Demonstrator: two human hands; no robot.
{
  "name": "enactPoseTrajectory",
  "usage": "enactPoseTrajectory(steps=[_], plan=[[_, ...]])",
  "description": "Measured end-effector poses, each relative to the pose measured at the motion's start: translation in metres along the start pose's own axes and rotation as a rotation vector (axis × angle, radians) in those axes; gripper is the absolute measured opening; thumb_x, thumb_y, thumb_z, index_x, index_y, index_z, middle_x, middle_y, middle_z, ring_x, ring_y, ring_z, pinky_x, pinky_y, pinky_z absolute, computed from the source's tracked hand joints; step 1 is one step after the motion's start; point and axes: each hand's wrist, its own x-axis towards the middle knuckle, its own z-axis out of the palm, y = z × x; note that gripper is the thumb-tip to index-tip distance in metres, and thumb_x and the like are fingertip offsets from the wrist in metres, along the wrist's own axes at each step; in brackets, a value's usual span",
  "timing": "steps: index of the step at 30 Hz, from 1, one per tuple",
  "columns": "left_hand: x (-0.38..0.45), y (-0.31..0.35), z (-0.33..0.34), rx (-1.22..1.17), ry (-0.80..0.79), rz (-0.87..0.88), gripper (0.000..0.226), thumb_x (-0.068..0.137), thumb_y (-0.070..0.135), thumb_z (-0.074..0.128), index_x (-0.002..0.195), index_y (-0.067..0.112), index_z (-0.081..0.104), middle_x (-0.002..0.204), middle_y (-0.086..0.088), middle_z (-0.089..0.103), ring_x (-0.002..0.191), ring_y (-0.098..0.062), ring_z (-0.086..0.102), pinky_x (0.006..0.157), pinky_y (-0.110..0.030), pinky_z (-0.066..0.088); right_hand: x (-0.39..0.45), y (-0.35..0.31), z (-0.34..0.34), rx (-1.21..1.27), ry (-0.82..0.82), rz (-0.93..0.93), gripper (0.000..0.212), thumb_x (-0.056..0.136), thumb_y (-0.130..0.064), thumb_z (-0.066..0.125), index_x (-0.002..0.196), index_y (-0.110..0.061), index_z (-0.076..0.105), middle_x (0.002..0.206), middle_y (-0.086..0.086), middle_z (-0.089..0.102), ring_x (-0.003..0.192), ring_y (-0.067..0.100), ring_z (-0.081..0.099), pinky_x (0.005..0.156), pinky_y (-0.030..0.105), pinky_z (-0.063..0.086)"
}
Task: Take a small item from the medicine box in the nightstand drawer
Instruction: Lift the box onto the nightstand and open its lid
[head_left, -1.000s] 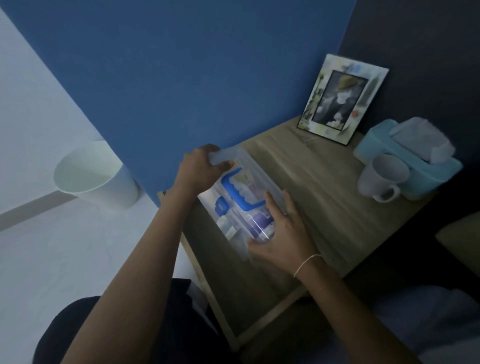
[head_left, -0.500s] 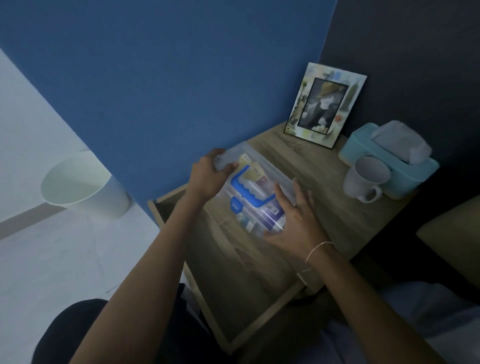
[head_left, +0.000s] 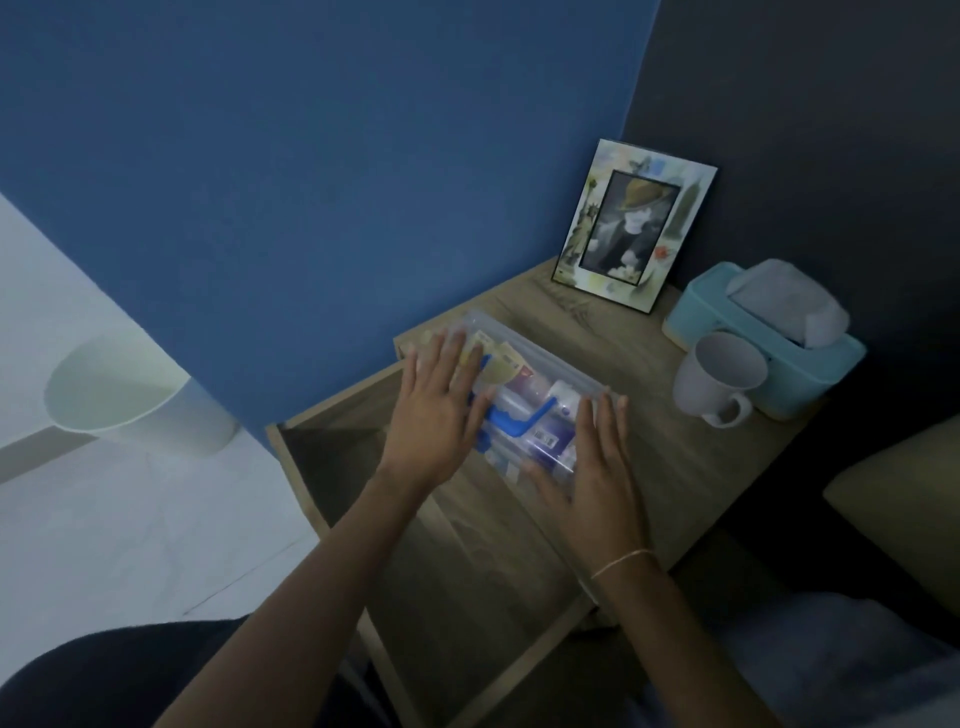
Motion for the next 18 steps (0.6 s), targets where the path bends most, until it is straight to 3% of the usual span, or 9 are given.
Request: enactPoseTrajectory(steps=[4,9,12,18], plan=[[-0.003,-0.003,0.014,-0.001,-0.082,0.043,0.058,0.099,0.047,0.016,0.148,0.018,0.023,0.157,-0.007,0.024,0.147,-0.023,0.015,0.121,-0.041,0.003,0.006,0.002,0.018,0.061,0.098,0.021,0.079,0.09,-0.059,0.037,0.151,-0.013,0.014,0.161,0.004,0.002,0.149,0.022,-0.003,0.116,0.047,0.026],[0.017,-0.014,0.019,-0.049,-0.038,0.002,0.061,0.098,0.047,0.012,0.146,0.014,0.029,0.155,-0.009,0.029,0.145,-0.026,0.021,0.12,-0.039,0.001,0.039,0.002,0.029,0.135,0.177,-0.018,0.079,0.088,-0.051,0.055,0.148,-0.009,0.026,0.161,0.008,0.017,0.149,0.021,0.004,0.114,0.037,0.023],[0.041,-0.019,0.021,-0.036,-0.034,0.024,0.059,0.099,0.046,0.02,0.145,0.011,0.032,0.153,-0.013,0.032,0.143,-0.029,0.026,0.12,-0.043,0.008,0.063,0.004,0.031,0.115,0.186,-0.015,0.078,0.088,-0.047,0.058,0.147,-0.005,0.027,0.16,0.011,0.019,0.149,0.023,0.003,0.113,0.035,0.02],[0.077,-0.017,0.036,-0.01,-0.059,0.03,0.06,0.099,0.045,0.027,0.148,0.011,0.022,0.158,-0.012,0.021,0.146,-0.027,0.015,0.12,-0.04,0.0,0.106,0.029,0.026,0.159,0.184,-0.052,0.077,0.087,-0.042,0.063,0.145,-0.002,0.031,0.158,0.013,0.022,0.149,0.025,0.007,0.117,0.037,0.02]])
